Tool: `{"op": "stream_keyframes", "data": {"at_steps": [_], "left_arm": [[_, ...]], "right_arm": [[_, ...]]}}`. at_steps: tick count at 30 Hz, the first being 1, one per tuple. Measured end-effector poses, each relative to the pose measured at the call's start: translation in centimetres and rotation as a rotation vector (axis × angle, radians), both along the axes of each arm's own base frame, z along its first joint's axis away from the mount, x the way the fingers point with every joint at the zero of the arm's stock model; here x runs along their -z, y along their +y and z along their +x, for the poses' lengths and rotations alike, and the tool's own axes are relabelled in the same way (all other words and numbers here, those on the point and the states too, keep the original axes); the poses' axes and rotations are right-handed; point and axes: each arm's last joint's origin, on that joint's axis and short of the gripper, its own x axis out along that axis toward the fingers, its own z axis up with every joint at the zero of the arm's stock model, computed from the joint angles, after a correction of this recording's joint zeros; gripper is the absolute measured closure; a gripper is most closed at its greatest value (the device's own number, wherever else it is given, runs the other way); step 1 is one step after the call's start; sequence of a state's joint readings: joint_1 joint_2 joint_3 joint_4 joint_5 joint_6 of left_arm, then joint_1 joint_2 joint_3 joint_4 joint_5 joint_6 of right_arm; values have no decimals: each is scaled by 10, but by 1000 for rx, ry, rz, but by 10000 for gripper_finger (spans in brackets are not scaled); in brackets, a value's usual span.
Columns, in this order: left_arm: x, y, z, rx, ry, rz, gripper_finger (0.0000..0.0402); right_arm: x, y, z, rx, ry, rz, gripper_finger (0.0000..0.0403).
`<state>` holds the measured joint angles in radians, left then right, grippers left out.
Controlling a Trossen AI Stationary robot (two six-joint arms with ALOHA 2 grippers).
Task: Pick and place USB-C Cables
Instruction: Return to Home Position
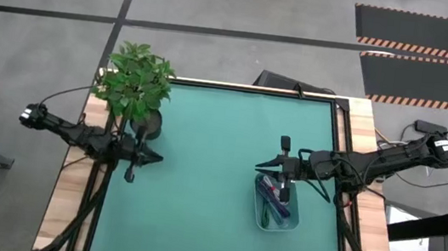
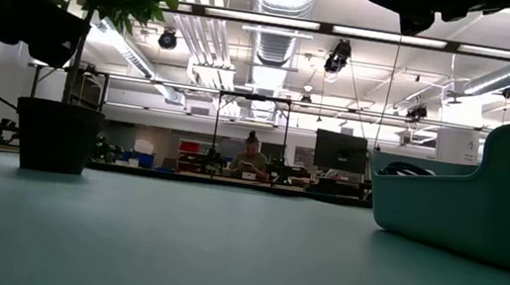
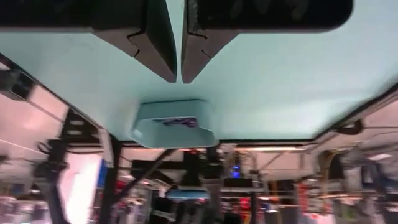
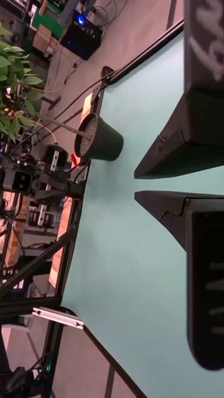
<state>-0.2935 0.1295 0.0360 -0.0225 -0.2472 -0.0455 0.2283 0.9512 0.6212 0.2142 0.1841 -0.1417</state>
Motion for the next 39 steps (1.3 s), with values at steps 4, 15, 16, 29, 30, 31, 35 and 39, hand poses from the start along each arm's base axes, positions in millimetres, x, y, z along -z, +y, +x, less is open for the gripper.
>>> {"op": "stream_keyframes", "data": {"at_steps": [4, 15, 16, 29, 30, 31, 35, 39], "left_arm": [[0, 0, 0, 13, -1, 1, 393], [-1, 1, 1, -59, -10, -21, 393], [-1, 1, 1, -59, -9, -21, 393], [1, 1, 2, -59, 5, -16, 393], [1, 1, 2, -59, 4, -17, 393], [1, 1, 2, -59, 3, -17, 393], [1, 1, 2, -59, 2, -18, 393], [1, 1, 2, -59, 1, -18, 393]], "right_arm": [[0, 0, 0, 0, 1, 1, 369], [-5, 0, -1, -16, -42, -71, 369], [-7, 0, -2, -19, -56, -83, 369], [-2, -7, -36, -59, -166, -136, 369], [1, -8, -39, -60, -177, -141, 369], [5, -9, -43, -61, -183, -146, 369], [16, -12, -55, -55, -228, -170, 369], [26, -18, -65, -28, -276, -180, 369]]}}
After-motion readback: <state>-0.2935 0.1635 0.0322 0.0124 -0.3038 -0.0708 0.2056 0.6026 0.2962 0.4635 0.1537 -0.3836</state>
